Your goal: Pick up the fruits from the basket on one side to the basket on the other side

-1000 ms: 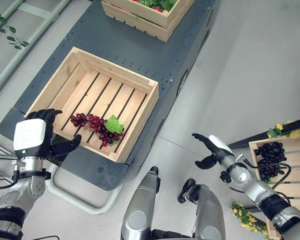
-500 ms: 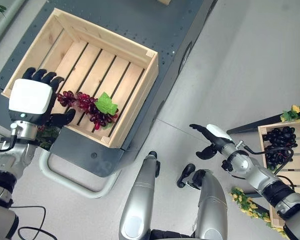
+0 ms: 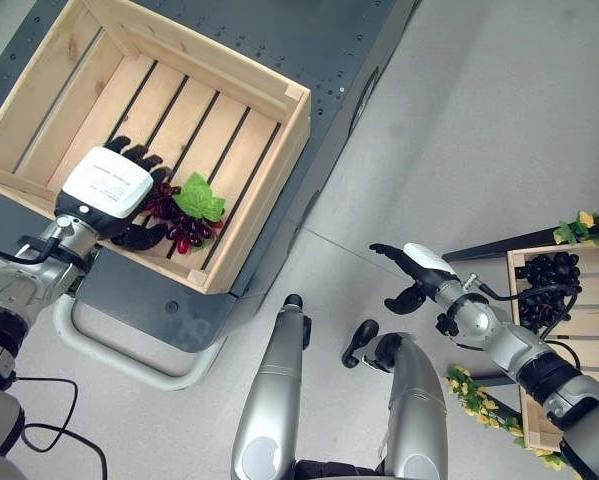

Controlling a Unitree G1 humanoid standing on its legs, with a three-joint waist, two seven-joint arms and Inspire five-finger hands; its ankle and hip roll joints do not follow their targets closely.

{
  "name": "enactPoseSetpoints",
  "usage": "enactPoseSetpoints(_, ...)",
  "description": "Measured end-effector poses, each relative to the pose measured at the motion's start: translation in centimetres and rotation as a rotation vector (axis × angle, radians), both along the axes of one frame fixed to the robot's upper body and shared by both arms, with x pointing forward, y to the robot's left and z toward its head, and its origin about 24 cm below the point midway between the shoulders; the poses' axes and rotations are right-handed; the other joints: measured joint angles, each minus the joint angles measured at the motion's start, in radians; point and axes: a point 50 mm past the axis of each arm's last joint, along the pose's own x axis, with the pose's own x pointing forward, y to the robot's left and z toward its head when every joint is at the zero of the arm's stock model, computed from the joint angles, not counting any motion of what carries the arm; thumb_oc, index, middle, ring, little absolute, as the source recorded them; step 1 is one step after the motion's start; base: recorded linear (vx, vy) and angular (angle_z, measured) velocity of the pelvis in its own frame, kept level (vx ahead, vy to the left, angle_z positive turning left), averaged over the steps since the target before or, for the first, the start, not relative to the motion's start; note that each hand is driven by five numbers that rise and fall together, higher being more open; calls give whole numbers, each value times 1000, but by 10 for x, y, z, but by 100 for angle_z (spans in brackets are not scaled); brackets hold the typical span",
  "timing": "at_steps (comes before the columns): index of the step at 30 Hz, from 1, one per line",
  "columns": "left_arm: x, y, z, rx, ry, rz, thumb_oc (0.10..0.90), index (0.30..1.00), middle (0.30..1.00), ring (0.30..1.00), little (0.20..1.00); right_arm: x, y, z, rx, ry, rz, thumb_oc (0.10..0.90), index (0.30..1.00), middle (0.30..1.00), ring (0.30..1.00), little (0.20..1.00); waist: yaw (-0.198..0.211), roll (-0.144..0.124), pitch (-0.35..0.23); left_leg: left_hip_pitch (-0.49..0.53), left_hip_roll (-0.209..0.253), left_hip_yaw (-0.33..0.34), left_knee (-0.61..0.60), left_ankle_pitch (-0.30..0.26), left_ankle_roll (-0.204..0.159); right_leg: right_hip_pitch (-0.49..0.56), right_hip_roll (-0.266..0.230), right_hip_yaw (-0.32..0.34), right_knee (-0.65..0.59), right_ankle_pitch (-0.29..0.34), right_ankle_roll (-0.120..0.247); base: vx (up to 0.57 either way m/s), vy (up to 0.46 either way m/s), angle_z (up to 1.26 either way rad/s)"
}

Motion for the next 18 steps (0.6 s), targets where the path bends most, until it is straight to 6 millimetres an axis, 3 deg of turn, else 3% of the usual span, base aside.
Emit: enactPoseSetpoints(18,15,-20,19,-23,307,40,800,900,900,900,900,2,-5,-1,11,11,-25,800,900,900,900,900,-18,-4,0,-31,8,0,-16,4,-6,-16,4,-19,-20,-2,2,5,5,2)
